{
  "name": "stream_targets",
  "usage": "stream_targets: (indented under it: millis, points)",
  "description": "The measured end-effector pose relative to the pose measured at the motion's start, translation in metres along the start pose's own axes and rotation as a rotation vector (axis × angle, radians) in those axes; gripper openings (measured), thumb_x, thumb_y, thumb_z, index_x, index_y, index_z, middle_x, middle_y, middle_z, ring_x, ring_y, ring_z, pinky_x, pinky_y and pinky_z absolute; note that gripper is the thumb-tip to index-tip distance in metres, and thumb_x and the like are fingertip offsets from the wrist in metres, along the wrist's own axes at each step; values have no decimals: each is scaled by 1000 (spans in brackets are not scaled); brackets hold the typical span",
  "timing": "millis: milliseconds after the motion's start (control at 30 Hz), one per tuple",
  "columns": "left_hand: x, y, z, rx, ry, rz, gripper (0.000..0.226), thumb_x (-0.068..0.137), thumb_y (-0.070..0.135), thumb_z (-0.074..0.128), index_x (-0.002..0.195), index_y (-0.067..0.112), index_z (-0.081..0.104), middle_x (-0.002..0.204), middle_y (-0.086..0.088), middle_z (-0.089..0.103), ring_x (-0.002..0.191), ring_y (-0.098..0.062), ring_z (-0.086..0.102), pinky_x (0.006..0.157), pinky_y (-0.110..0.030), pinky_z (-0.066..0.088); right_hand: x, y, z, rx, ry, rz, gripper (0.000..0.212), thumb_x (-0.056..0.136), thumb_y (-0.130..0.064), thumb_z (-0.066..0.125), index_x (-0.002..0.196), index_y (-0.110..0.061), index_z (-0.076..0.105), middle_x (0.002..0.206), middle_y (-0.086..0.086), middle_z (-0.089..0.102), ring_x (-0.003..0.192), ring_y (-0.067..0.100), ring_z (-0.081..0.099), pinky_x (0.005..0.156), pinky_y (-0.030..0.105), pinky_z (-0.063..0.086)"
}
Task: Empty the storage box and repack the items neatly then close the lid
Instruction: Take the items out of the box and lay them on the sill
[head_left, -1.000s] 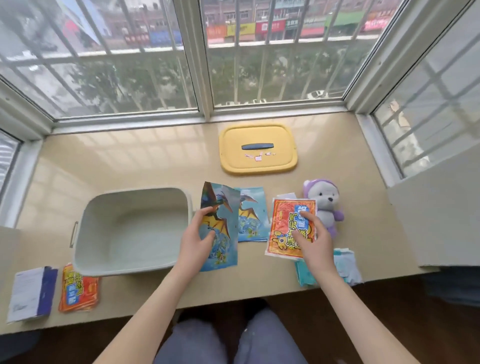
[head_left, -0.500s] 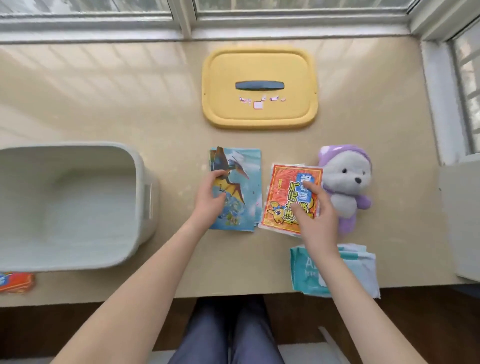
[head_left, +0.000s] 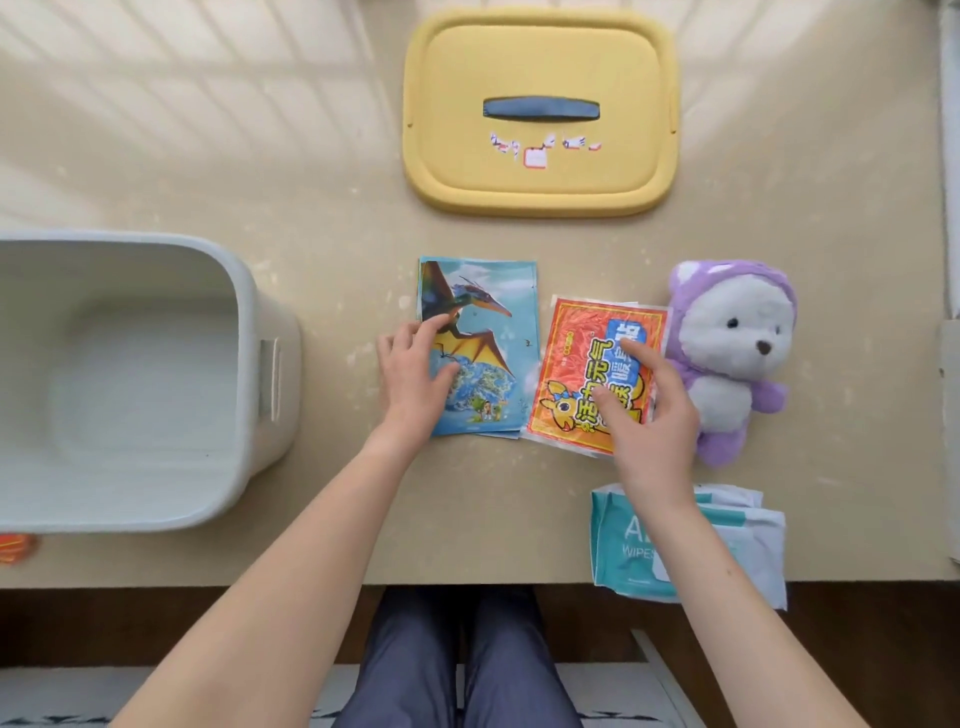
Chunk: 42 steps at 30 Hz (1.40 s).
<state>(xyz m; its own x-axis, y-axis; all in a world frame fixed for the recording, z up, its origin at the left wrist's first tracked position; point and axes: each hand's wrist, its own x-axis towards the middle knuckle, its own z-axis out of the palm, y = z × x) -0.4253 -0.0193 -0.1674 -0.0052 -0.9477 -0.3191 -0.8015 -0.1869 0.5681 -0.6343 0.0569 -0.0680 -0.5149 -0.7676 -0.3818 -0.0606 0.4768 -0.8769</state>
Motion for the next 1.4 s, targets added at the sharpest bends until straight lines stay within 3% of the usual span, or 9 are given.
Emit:
stream_targets:
  millis: [100, 200, 433, 633, 833, 1033, 1167, 1300, 1400]
  points:
    - [2, -6, 3, 90, 12, -2, 57, 83, 25, 72, 136, 35, 52, 134, 0, 47, 114, -24, 33, 95, -32, 36, 1, 1, 1, 6, -3, -9, 45, 86, 5, 68, 120, -23, 62, 120, -14, 63, 102, -8, 62, 79, 9, 48]
    - [2, -10, 4, 157, 14, 3, 55, 84, 31, 73, 135, 36, 53, 143, -1, 39, 122, -27, 29, 102, -39, 35, 0, 2, 3, 2, -2, -30, 44, 86, 8, 67, 120, -19, 61, 115, -19, 61, 96, -17, 60, 76, 3, 45]
    - [-1, 2, -13, 180, 10, 54, 50, 89, 31, 67, 137, 28, 52, 143, -8, 38, 127, -29, 31, 106, -43, 35, -2, 0, 9, 24, -2, -38, 47, 85, 6, 68, 122, -22, 61, 119, -12, 64, 106, 0, 64, 91, 21, 52]
    - [-39, 34, -83, 169, 95, 336, 47, 89, 32, 54, 130, 11, 58, 126, -10, 57, 113, -30, 52, 93, -41, 46, -21, -35, 1, 65, -9, -83, 46, 84, -1, 70, 119, -31, 63, 126, -2, 65, 119, 16, 61, 100, 47, 51]
    - [-109, 76, -178, 214, 267, 448, 47, 95, 35, 45, 133, 10, 58, 131, -7, 60, 120, -29, 51, 101, -39, 41, -71, -104, -16, 82, -76, -158, 47, 86, -2, 70, 122, -30, 62, 124, -5, 66, 111, 12, 65, 91, 43, 57]
    - [-196, 68, -237, 173, 354, 384, 46, 96, 37, 46, 131, 9, 60, 130, -8, 61, 120, -29, 54, 100, -44, 45, -134, -150, -19, 114, -247, -210, 46, 87, 6, 67, 123, -20, 62, 114, -11, 66, 95, -2, 67, 72, 20, 57]
    - [-251, 30, -248, 198, 351, 255, 49, 96, 40, 42, 127, 9, 62, 126, -7, 62, 117, -26, 55, 101, -40, 43, -167, -145, -1, 110, -378, -190, 49, 85, 9, 66, 119, -25, 63, 121, 4, 66, 96, 8, 69, 71, 23, 58]
    - [-292, -15, -263, 210, 363, 120, 51, 97, 43, 38, 130, 11, 61, 129, -4, 61, 122, -22, 53, 106, -35, 39, -199, -138, 24, 73, -465, -166, 49, 85, 9, 67, 117, -28, 64, 118, 0, 67, 90, 3, 70, 67, 20, 57]
    - [-314, -48, -280, 180, 397, 17, 53, 97, 44, 36, 132, 13, 60, 129, -3, 62, 123, -20, 54, 105, -36, 42, -221, -133, 47, 27, -541, -169, 49, 85, 6, 68, 116, -32, 65, 122, -1, 65, 96, 8, 70, 72, 28, 60]
